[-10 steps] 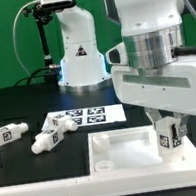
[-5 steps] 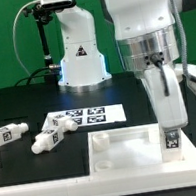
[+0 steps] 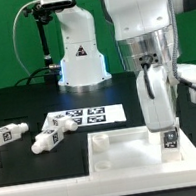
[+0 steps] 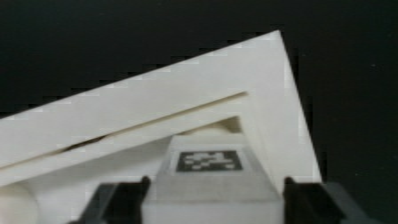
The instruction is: Assemble one leg
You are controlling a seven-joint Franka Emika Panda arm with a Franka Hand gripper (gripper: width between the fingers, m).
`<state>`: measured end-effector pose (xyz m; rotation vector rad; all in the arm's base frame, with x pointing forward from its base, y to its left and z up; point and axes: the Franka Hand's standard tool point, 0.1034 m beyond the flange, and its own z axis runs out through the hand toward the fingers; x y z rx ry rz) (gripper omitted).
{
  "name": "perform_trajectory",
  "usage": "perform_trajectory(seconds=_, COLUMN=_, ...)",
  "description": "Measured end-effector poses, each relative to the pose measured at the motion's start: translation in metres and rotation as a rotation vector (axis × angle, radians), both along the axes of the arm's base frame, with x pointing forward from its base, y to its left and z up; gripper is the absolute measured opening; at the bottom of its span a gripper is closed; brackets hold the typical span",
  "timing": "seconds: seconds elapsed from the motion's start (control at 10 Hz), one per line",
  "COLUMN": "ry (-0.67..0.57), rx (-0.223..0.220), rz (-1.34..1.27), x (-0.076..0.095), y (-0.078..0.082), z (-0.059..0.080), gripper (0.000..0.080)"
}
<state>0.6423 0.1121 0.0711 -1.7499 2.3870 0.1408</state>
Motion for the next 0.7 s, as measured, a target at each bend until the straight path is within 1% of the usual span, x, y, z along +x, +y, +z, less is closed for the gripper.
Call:
perform_trajectory(seconds=0.1, ry=0.000, rx=0.000, rz=0.003, x=0.000, y=0.000, z=0.000, gripper=0.0483)
perform_trajectory(seconds=0.2, ry=-0.002, rx=0.000, rz=0.008, x=0.000, y=0.000, z=0.001, gripper=0.0607)
perform_trajectory(seconds=0.3, ry=-0.024, rx=0.001, rz=0.037, x=0.005, y=0.000, z=0.012, gripper=0.0607)
perform_trajectory(seconds=0.4, ry=-0.058, rx=0.004, rz=0.063, x=0.011, y=-0.001, z=0.033, gripper=0.0642)
perform_trajectory(seconds=0.5, ry=-0.078, rx=0.010, rz=0.083, x=0.015, y=-0.003, z=0.052, gripper=0.0648)
perform_trajectory(seconds=0.6, ry=-0.085, rx=0.012, rz=0.084, x=0.016, y=-0.004, z=0.057, gripper=0.0648)
perform_trajectory(seconds=0.7, ry=-0.082, rx=0.010, rz=0.089, x=0.015, y=-0.003, z=0.054, gripper=0.0649)
